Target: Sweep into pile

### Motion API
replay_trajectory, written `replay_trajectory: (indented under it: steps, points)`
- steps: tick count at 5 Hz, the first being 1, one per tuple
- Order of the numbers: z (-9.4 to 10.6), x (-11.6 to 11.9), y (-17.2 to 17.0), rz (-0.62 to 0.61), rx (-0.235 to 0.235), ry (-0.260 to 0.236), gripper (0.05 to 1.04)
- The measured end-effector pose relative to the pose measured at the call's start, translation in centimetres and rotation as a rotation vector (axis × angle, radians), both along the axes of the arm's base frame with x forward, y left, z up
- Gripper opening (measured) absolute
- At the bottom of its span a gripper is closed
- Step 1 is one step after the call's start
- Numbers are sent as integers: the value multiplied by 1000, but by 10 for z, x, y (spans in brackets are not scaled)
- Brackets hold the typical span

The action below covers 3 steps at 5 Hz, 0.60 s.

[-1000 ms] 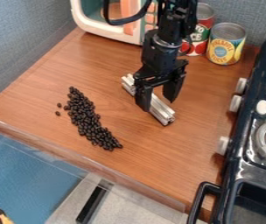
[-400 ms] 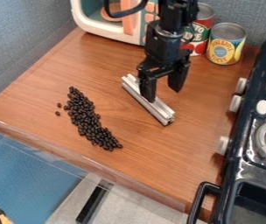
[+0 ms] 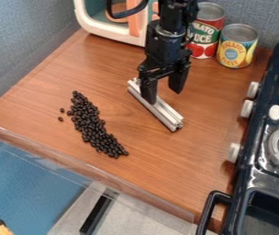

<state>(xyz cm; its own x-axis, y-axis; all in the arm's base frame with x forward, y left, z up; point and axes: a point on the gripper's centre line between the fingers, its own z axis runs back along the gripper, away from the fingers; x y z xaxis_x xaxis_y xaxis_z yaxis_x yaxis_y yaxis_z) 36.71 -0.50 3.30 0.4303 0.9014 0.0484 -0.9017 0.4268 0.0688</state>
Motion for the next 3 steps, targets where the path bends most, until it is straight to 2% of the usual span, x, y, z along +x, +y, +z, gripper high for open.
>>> replay_trajectory:
  steps: [1, 2, 3]
  points:
    - [-7, 0, 6, 2, 18, 14, 998]
    - [-15, -5, 8, -11, 28, 55, 972]
    - [-22, -7, 7, 13, 26, 45, 689]
